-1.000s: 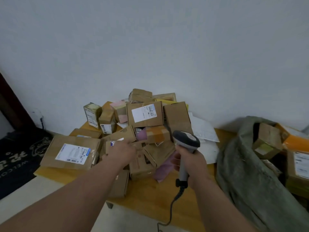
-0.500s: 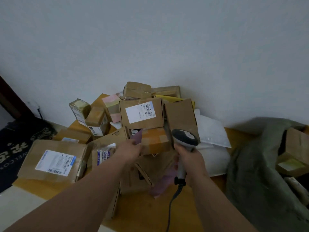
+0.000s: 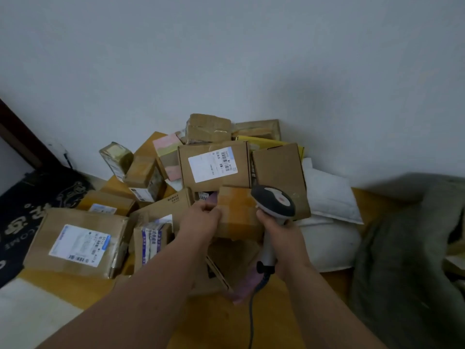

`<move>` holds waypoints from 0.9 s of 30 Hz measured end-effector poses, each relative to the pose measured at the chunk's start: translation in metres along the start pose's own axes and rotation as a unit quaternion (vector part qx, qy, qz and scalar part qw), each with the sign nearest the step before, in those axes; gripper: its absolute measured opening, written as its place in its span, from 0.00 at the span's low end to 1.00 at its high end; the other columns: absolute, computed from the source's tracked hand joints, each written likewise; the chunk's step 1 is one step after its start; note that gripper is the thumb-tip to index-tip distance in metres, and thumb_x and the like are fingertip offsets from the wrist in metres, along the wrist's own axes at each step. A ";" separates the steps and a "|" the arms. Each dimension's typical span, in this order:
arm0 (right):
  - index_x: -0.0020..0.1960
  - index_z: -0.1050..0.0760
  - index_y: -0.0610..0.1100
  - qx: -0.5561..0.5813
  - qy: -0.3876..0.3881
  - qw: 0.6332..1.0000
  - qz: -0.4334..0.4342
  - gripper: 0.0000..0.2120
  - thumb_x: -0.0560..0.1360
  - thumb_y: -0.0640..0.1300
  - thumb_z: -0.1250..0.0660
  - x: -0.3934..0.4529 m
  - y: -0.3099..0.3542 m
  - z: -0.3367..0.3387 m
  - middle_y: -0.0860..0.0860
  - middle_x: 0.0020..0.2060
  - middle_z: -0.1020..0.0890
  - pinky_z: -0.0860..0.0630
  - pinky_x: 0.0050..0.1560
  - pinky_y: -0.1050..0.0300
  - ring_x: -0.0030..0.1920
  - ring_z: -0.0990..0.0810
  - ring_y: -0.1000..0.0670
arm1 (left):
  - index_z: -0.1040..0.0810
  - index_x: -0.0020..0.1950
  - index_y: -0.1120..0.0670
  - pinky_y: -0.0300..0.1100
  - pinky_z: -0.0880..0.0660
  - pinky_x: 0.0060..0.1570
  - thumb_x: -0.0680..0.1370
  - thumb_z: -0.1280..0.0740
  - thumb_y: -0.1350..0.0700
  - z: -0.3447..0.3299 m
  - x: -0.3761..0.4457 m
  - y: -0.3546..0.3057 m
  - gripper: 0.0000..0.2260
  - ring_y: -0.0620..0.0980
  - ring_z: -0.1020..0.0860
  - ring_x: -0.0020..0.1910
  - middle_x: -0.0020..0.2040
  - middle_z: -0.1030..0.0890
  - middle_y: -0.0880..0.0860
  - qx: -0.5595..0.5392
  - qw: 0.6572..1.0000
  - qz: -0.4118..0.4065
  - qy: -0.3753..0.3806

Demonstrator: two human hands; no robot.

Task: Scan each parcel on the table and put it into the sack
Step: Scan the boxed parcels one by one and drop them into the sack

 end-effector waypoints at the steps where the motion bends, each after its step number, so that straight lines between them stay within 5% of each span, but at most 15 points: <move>1: 0.55 0.25 0.51 0.010 -0.007 1.000 0.005 0.16 0.72 0.54 0.25 -0.006 0.002 0.003 0.51 0.53 0.19 0.25 0.63 0.41 0.57 0.21 0.45 | 0.23 0.55 0.45 0.57 0.21 0.53 0.78 0.34 0.52 0.000 -0.003 -0.001 0.06 0.56 0.24 0.52 0.54 0.24 0.52 -0.012 1.000 -0.009 -0.002; 4: 0.60 0.22 0.51 0.024 -0.040 0.999 0.021 0.24 0.68 0.59 0.24 -0.027 0.006 0.014 0.50 0.55 0.17 0.24 0.62 0.38 0.56 0.20 0.44 | 0.22 0.52 0.44 0.58 0.22 0.55 0.77 0.32 0.55 -0.003 -0.018 -0.005 0.06 0.56 0.23 0.54 0.56 0.22 0.51 -0.053 0.997 -0.046 0.015; 9: 0.53 0.21 0.53 0.090 -0.082 0.992 0.045 0.19 0.65 0.56 0.22 -0.066 0.011 0.031 0.48 0.52 0.15 0.22 0.60 0.35 0.55 0.19 0.41 | 0.24 0.47 0.45 0.48 0.23 0.49 0.81 0.37 0.61 -0.008 -0.051 -0.012 0.10 0.49 0.23 0.48 0.50 0.21 0.48 -0.082 0.987 -0.116 0.073; 14: 0.57 0.18 0.51 0.106 -0.101 0.983 0.106 0.33 0.53 0.57 0.21 -0.111 0.008 0.038 0.50 0.51 0.14 0.21 0.58 0.35 0.55 0.17 0.42 | 0.30 0.63 0.42 0.46 0.24 0.44 0.83 0.44 0.64 -0.009 -0.095 0.000 0.18 0.49 0.23 0.50 0.55 0.23 0.45 -0.097 0.976 -0.130 0.148; 18: 0.58 0.19 0.47 0.092 -0.097 0.981 0.137 0.22 0.65 0.46 0.20 -0.150 0.003 0.041 0.49 0.49 0.13 0.20 0.58 0.40 0.53 0.16 0.44 | 0.34 0.71 0.44 0.40 0.29 0.44 0.81 0.36 0.54 -0.008 -0.131 0.010 0.19 0.45 0.26 0.52 0.61 0.26 0.48 -0.080 0.964 -0.154 0.203; 22: 0.55 0.19 0.46 0.100 -0.068 0.979 0.166 0.12 0.72 0.39 0.25 -0.181 -0.001 0.042 0.49 0.46 0.13 0.19 0.53 0.48 0.51 0.15 0.46 | 0.39 0.73 0.45 0.49 0.26 0.58 0.69 0.29 0.38 -0.012 -0.161 0.020 0.37 0.51 0.26 0.57 0.63 0.29 0.49 -0.004 0.957 -0.154 0.245; 25: 0.53 0.18 0.46 0.102 -0.062 0.977 0.178 0.10 0.72 0.38 0.26 -0.196 -0.003 0.044 0.48 0.46 0.13 0.19 0.54 0.46 0.50 0.15 0.46 | 0.35 0.72 0.47 0.53 0.23 0.58 0.61 0.23 0.41 -0.015 -0.170 0.033 0.42 0.56 0.22 0.58 0.63 0.24 0.54 -0.101 0.942 -0.095 0.307; 27: 0.52 0.16 0.46 0.105 -0.070 0.975 0.180 0.09 0.73 0.38 0.26 -0.201 -0.004 0.049 0.47 0.47 0.13 0.20 0.57 0.41 0.51 0.15 0.44 | 0.29 0.69 0.51 0.52 0.24 0.55 0.64 0.24 0.42 -0.018 -0.174 0.041 0.36 0.59 0.22 0.58 0.59 0.19 0.58 -0.175 0.920 -0.050 0.346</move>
Point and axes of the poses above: each hand's wrist, its own x-axis towards the middle knuckle, its own z-axis out of the back of the hand, y = z × x, the point moved 7 cm from there along x, towards the middle knuckle
